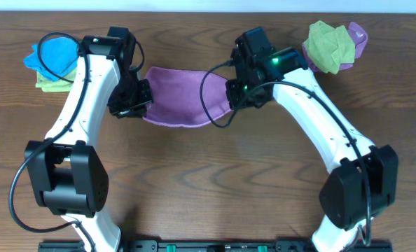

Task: Fold the cloth
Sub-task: 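Lower the stretched cloth flat onto the table and release both grippers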

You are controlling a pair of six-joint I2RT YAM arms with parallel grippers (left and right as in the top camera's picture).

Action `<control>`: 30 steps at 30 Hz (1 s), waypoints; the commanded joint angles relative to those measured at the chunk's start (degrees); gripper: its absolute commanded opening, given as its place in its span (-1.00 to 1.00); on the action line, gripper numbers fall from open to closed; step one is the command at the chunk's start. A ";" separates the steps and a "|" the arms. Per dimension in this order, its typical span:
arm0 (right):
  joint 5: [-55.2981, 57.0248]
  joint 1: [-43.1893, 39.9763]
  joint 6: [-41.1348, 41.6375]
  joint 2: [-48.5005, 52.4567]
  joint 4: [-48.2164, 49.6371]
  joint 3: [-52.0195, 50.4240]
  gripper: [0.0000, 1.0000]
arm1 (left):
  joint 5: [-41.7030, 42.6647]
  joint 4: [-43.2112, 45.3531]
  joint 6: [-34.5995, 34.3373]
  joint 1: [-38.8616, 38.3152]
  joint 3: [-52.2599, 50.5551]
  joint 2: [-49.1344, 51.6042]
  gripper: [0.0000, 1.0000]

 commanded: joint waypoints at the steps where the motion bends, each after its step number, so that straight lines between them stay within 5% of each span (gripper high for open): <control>1: -1.14 -1.68 -0.37 -1.55 0.44 0.76 -0.97 | 2.40 -1.03 1.29 0.13 -0.13 -0.24 -0.88; 10: -1.53 -0.87 -2.60 -1.55 -8.02 0.39 -0.97 | -3.26 -5.90 2.71 0.13 -2.25 -0.24 -0.88; 21: -1.57 0.72 -2.67 -1.55 -9.99 -6.54 -0.98 | -3.30 -1.81 2.69 0.13 -16.87 -0.52 -0.88; 25: -1.57 1.36 -2.51 -1.55 -7.85 -9.38 -0.43 | -3.32 -1.05 2.25 0.15 -17.05 -1.75 -0.88; 27: -1.79 1.70 -2.51 -1.55 -6.51 -10.45 0.29 | -3.37 -0.35 2.21 0.13 -17.05 -3.21 -0.73; 30: -1.79 1.84 -2.51 -1.55 -5.84 -10.93 0.42 | -3.96 0.31 1.79 0.15 -17.05 -5.38 -0.55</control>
